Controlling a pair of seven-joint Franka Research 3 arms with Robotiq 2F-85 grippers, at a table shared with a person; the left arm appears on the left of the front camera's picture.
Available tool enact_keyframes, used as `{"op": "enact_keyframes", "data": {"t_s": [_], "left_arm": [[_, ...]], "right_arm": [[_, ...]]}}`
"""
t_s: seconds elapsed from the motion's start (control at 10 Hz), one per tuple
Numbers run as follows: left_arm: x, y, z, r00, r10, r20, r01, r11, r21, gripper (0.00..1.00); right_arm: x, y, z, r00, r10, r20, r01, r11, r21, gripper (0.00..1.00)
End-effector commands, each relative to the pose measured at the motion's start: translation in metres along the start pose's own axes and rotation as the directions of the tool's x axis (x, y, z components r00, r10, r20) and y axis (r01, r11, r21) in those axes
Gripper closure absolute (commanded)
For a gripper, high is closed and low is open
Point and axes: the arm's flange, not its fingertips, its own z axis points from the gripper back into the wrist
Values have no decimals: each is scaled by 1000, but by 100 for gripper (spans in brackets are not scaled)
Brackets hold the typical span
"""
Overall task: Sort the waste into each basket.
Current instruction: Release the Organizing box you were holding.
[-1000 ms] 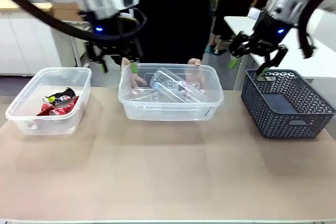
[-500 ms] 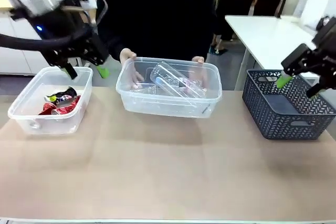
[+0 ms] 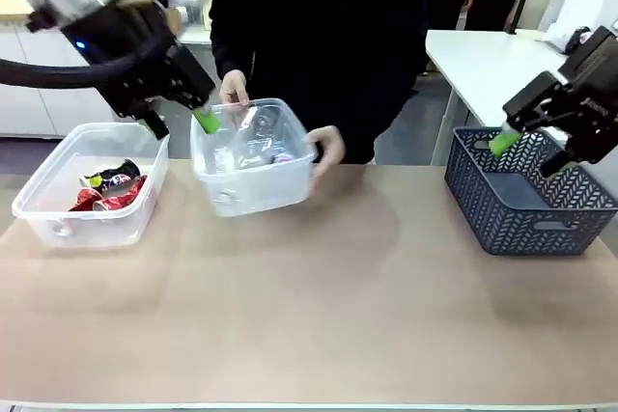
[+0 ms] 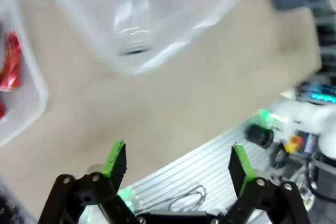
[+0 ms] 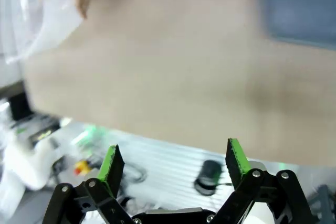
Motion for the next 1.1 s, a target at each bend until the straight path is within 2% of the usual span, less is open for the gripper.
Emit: {"op": "enact_keyframes", "data": {"t_s": [0.0, 0.1, 0.2, 0.3, 0.4, 0.5, 0.6, 0.7, 1.0], "left_arm": [[-50, 33, 23, 996, 60, 73, -38, 964, -264, 0], [-84, 55, 36, 967, 232, 105, -164, 882, -441, 0], [-112, 73, 44, 905, 387, 178, -232, 798, -557, 0], [-134, 88, 49, 828, 533, 175, -309, 695, -650, 0], [-153, 97, 53, 763, 624, 171, -363, 631, -686, 0], [-172, 106, 54, 719, 672, 180, -379, 595, -709, 0], [-177, 119, 50, 677, 723, 141, -445, 554, -704, 0], [-133, 116, 91, 811, 566, 148, -344, 666, -662, 0], [-133, 116, 91, 811, 566, 148, -344, 666, -662, 0]], "right_arm": [[-23, -30, 18, 994, 33, -106, 13, 914, 405, 0], [-34, -49, 36, 976, -164, -143, 217, 795, 566, 0], [-38, -65, 49, 892, -429, -141, 412, 643, 645, 0], [-43, -80, 55, 835, -537, -121, 452, 542, 709, 0], [-48, -91, 58, 823, -558, -100, 436, 510, 741, 0], [-53, -101, 60, 808, -584, -81, 440, 506, 742, 0], [-47, -104, 56, 747, -665, -9, 497, 548, 673, 0], [-47, -111, 73, 877, -463, -130, 428, 627, 651, 0], [-47, -111, 73, 877, -463, -130, 428, 627, 651, 0]]}}
